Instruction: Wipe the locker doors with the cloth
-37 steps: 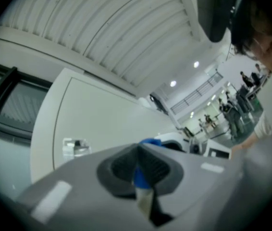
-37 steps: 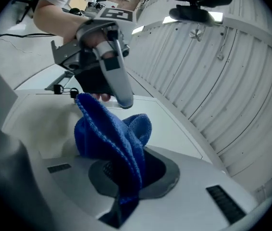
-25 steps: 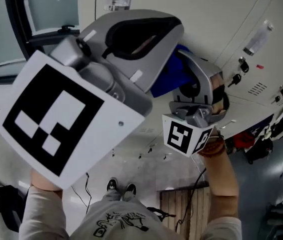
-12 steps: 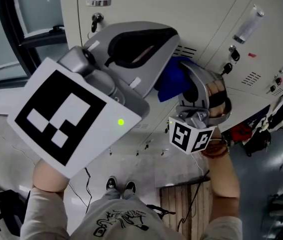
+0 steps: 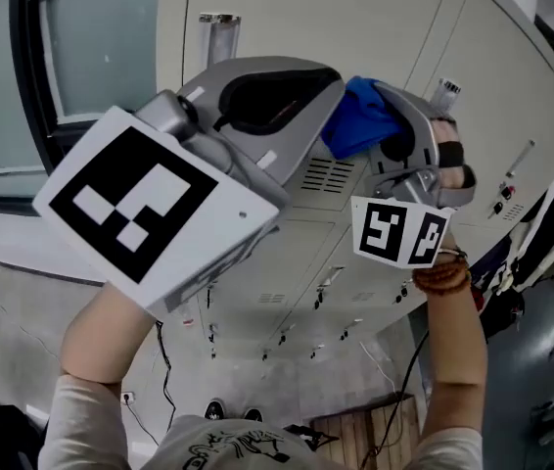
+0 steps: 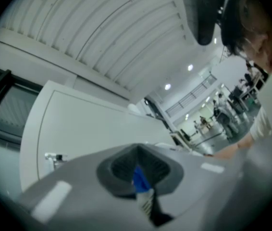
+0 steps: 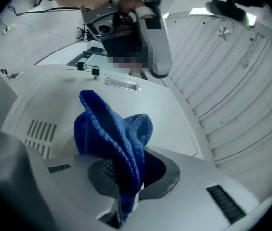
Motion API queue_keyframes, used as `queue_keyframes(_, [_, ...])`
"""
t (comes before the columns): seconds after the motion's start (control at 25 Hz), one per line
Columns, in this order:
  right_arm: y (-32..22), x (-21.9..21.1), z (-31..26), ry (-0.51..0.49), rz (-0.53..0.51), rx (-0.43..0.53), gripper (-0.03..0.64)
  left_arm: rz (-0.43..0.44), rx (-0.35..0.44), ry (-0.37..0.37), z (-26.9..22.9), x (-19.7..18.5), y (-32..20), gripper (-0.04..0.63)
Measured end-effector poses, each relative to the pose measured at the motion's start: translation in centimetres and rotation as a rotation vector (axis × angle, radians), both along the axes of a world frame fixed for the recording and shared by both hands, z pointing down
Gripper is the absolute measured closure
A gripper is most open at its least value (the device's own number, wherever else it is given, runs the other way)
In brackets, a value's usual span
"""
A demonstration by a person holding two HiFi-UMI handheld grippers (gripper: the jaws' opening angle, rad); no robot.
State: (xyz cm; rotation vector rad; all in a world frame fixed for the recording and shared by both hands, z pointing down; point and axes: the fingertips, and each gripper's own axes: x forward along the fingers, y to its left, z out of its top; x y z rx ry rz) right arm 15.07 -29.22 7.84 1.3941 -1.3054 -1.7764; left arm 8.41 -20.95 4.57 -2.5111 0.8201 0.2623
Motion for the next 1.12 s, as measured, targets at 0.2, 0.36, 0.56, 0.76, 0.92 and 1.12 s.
queue_keyframes(0.2, [0.1, -0.6, -7.4, -0.059, -0.036, 0.052, 0.588, 0.006, 0.036, 0.019, -3.9, -0.9, -0.7, 0.592])
queue_keyframes(0.36, [0.1, -0.9, -12.9, -0.095, -0.077, 0.107, 0.588, -0.015, 0.063, 0.025, -7.1, -1.0, -1.7, 0.592])
queue_keyframes(0.56, [0.2, -0.4, -18.6, -0.248, -0.16, 0.065, 0.588, -0.08, 0.087, 0.024, -10.0, -0.9, -3.2, 0.592])
queue_keyframes(0.76, [0.5, -0.3, -20.3, -0.415, -0.238, 0.008, 0.588, -0.147, 0.059, 0.014, -9.9, -1.0, -5.3, 0.592])
queue_keyframes(0.92, [0.3, -1.4, -17.9, -0.44, -0.261, -0.011, 0.588, -0.17, 0.016, 0.012, -8.5, -1.5, -6.4, 0.592])
queue_keyframes(1.12, [0.3, -2.8, -14.2, -0.481, -0.287, -0.084, 0.588, -0.195, 0.014, -0.001, -7.6, -1.7, -6.3, 0.592])
